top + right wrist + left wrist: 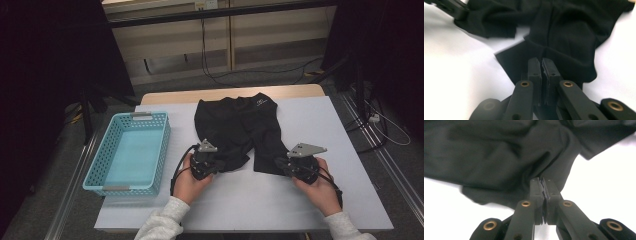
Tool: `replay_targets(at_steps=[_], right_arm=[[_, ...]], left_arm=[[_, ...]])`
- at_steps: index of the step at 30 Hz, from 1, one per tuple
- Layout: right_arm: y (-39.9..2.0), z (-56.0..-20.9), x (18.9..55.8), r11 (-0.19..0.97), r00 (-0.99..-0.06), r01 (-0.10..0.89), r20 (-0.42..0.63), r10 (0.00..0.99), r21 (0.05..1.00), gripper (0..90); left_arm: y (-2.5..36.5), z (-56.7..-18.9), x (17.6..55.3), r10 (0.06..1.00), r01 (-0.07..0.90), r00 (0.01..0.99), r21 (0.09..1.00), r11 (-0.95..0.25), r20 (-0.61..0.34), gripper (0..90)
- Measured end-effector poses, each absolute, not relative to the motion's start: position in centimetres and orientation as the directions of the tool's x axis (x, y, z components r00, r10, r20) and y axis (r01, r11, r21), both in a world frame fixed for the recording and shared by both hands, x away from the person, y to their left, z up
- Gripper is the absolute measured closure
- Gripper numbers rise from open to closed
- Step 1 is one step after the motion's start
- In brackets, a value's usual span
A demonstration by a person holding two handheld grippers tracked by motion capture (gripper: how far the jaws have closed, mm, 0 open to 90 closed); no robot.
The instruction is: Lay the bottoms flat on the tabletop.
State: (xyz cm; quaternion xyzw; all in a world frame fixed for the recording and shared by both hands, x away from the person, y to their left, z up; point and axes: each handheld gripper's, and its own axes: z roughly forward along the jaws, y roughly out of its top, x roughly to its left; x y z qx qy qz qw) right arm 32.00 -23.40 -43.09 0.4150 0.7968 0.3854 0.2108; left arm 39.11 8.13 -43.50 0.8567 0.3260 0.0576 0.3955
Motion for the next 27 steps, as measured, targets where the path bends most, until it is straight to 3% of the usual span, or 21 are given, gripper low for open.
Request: replay_targets(at_steps=[5, 10, 27], right_arm=[[-23.0, -42.0, 31.2, 0.306, -0.606, 0.473, 0.053, 0.793, 0.826, 87.8], [-21.9, -42.6, 31.1, 0.348, -0.638, 0.472, 0.042, 0.769, 0.81, 88.4], [-20.7, -43.7, 31.1, 0.374, -0.66, 0.487, 0.051, 0.75, 0.789, 88.6]], left_arm=[[10.1, -40.9, 39.4, 0.647, 0.534, 0.737, 0.756, -0.378, -0.197, 88.1], [11.9, -39.0, 39.6, 0.678, 0.539, 0.704, 0.78, -0.318, -0.211, 88.5], [11.2, -40.5, 39.8, 0.662, 0.579, 0.714, 0.724, -0.374, -0.229, 87.9]])
